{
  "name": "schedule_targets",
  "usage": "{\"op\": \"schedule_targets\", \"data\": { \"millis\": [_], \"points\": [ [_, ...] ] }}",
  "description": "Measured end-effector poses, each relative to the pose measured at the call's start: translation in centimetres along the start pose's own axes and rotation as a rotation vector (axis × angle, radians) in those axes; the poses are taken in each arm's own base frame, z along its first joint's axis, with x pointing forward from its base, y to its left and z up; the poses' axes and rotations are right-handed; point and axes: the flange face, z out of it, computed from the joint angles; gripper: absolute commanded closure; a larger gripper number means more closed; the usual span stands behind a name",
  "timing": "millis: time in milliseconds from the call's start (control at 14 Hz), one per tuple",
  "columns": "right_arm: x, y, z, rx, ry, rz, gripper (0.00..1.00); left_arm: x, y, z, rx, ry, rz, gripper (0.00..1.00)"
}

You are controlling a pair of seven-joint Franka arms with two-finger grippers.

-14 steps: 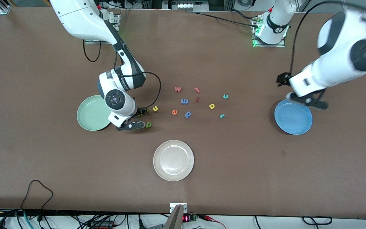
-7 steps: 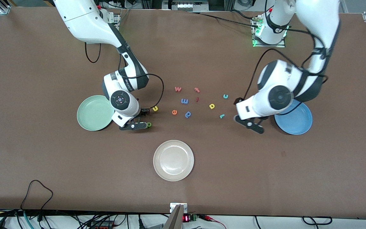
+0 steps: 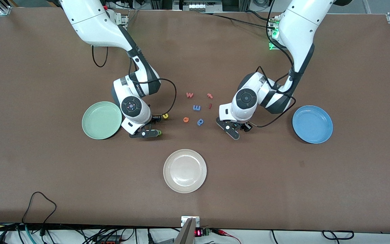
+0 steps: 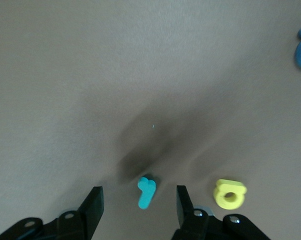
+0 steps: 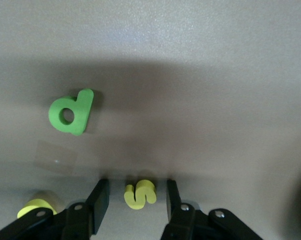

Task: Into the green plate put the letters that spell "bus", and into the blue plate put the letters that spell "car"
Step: 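Grasp the yellow s with the right gripper while the left gripper grasps cyan letter, then drop the s on the green plate while the left gripper drops letter on blue plate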

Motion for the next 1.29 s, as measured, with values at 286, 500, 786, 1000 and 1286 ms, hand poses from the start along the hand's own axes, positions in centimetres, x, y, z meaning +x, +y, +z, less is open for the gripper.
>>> {"op": "schedule_targets", "data": {
  "millis": [286, 500, 786, 1000, 1286],
  "points": [
    [0.0, -0.3, -0.2, 0.006, 0.002, 0.001, 0.86, -0.9, -0.1, 1.3, -0.003, 0.011, 0.051, 0.46],
    [0.1, -0.3, -0.2, 0.006, 0.002, 0.001, 0.89, -0.9, 0.2, 1.2, -0.003, 0.01, 0.06, 0.69],
    [0.5, 2.0, -2.3, -0.015, -0.045, 0.029, 0.89, -1.1, 0.2, 1.3, -0.002, 0.007, 0.063, 0.9],
    [1.8, 11.0, -8.4, 0.005, -0.068, 0.032, 0.88, -1.1, 0.2, 1.3, -0.002, 0.008, 0.063, 0.97],
    [1.9, 22.8, -7.4, 0.049, -0.111, 0.011, 0.87, -2.3, -3.1, -2.5, 0.005, -0.058, 0.01, 0.98]
  ]
}}
